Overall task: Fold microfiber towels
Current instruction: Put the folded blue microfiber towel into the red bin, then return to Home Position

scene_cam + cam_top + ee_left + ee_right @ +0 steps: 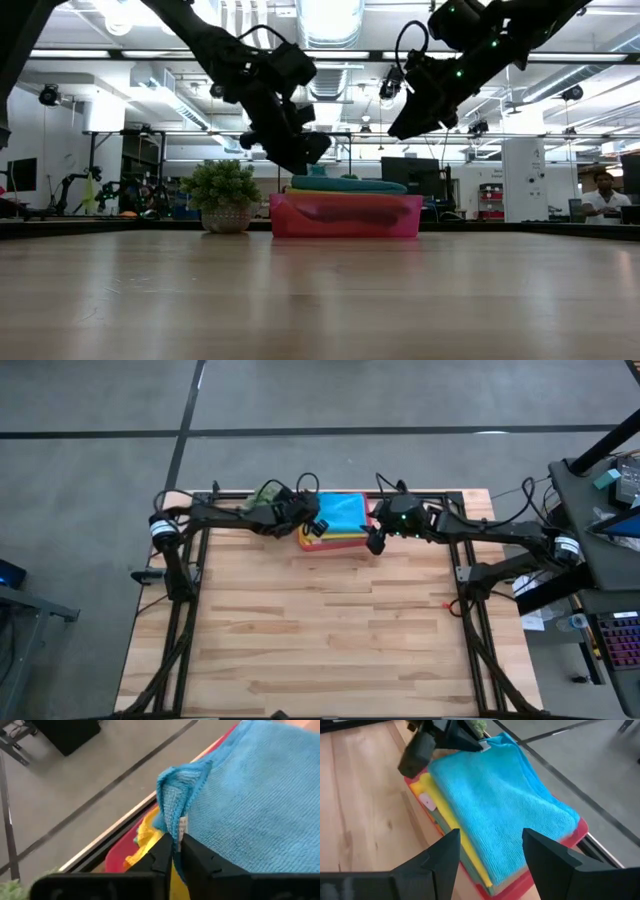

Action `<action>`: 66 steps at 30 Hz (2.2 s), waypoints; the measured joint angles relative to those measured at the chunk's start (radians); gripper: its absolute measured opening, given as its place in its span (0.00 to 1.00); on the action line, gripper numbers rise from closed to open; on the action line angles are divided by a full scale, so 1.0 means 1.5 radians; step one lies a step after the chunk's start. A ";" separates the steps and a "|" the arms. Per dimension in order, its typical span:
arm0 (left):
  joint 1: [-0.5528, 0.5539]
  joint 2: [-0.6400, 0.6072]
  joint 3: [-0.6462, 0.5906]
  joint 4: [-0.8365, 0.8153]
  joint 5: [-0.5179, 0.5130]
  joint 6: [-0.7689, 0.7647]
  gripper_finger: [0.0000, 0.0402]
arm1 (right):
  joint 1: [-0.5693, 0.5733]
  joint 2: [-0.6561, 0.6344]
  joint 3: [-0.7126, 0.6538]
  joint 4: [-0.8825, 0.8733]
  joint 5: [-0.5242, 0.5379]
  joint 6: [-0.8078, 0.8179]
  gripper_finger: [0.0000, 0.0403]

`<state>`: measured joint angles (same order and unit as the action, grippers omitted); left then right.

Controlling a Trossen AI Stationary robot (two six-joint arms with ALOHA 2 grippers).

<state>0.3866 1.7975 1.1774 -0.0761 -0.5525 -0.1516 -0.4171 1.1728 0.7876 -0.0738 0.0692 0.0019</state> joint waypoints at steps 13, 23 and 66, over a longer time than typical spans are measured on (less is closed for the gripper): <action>-0.002 -0.070 0.006 -0.031 0.059 0.036 0.32 | -0.013 0.150 -0.006 0.140 -0.047 -0.032 0.48; 0.023 -0.005 0.006 0.132 0.200 0.093 0.16 | -0.057 0.179 -0.006 0.176 -0.101 -0.036 0.17; -0.099 -0.206 -0.064 -0.076 0.120 0.072 0.01 | 0.020 -0.119 -0.168 0.172 -0.097 -0.037 0.02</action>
<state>0.2381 1.4879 1.0821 -0.1895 -0.3722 -0.0435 -0.3865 0.9942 0.5359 0.1842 -0.0764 -0.0536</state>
